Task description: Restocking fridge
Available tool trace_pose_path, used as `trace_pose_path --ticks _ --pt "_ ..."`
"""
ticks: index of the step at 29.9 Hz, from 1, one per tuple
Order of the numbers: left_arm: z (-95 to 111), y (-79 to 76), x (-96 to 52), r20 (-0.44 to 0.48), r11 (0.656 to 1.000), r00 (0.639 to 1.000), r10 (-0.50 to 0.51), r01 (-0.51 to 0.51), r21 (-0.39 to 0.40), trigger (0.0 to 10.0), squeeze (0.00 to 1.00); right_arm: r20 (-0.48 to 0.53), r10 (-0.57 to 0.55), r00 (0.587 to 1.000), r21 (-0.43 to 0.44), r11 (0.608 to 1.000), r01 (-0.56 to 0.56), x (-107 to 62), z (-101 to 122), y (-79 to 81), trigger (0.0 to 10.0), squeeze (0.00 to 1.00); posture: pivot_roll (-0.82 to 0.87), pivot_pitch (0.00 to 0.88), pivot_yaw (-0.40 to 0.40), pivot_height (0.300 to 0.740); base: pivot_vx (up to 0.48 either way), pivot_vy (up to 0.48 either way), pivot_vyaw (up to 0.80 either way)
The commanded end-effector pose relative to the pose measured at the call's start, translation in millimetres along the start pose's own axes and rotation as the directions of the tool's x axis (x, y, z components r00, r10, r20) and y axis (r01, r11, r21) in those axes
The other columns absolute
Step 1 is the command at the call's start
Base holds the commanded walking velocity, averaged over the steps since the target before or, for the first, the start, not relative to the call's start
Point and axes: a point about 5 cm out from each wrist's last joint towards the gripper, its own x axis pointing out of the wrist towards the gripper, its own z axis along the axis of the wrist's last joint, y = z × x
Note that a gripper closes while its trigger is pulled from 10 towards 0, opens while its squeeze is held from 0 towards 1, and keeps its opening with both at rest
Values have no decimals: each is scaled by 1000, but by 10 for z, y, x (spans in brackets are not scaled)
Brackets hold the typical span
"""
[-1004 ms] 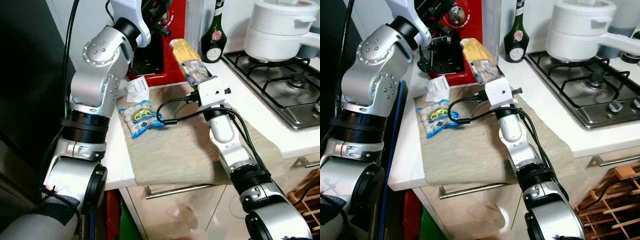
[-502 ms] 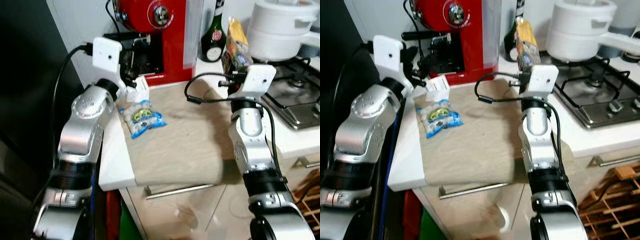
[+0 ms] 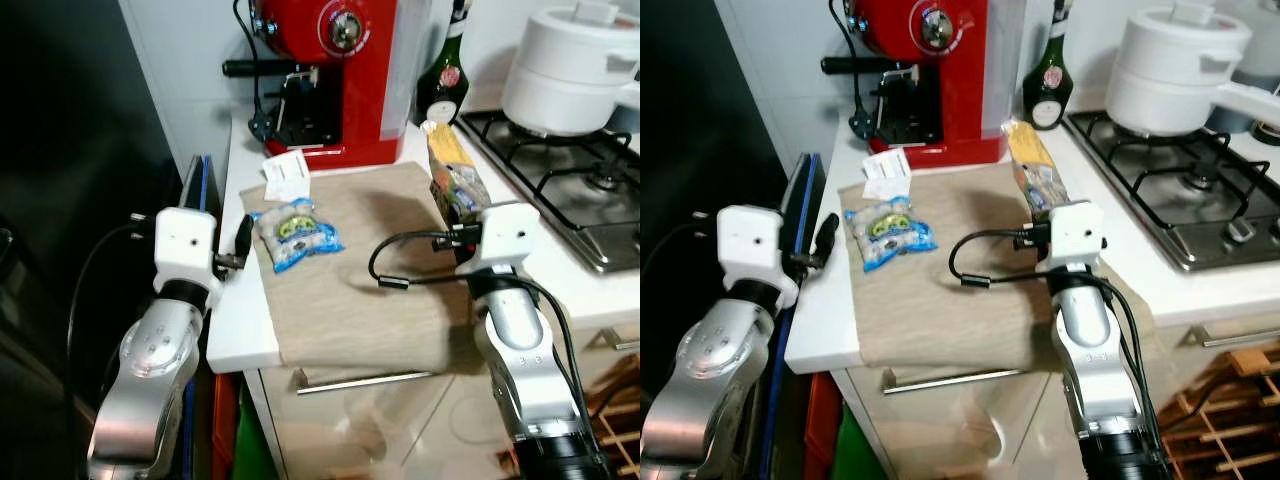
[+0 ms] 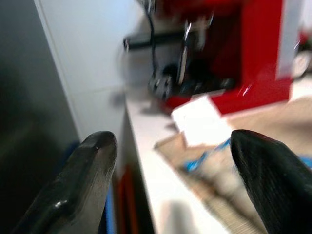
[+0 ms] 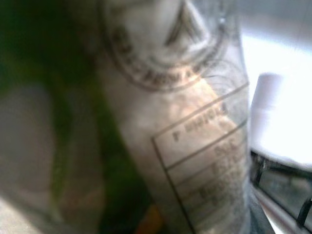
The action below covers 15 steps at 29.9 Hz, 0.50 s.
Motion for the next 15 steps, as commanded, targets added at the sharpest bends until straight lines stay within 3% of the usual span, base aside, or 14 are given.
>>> trace_pose_path --ticks 1,3,4,6,15 --pt "63 -24 -1 30 1000 999 -12 12 1 10000 1000 28 5 1000 -1 1000 -5 8 93 15 0 0 -89 0 8 740 0 0 0" --pt "107 -12 63 54 1000 999 -3 3 -1 10000 1000 24 12 1000 2 1000 -12 42 90 40 0 0 -81 0 11 740 0 0 0" --pt "136 -19 127 69 1000 998 -10 10 -4 10000 0 24 7 1000 12 1000 -7 90 76 53 0 0 -76 0 18 740 0 0 0" --pt "198 -62 268 101 998 994 -47 51 -34 10000 0 -6 -2 1000 55 999 2 261 -5 112 0 0 -79 0 29 740 0 0 0" --pt "183 -77 354 87 997 995 -46 51 -62 10000 0 -12 -4 1000 60 998 5 409 12 130 0 0 -89 0 30 740 0 0 0"
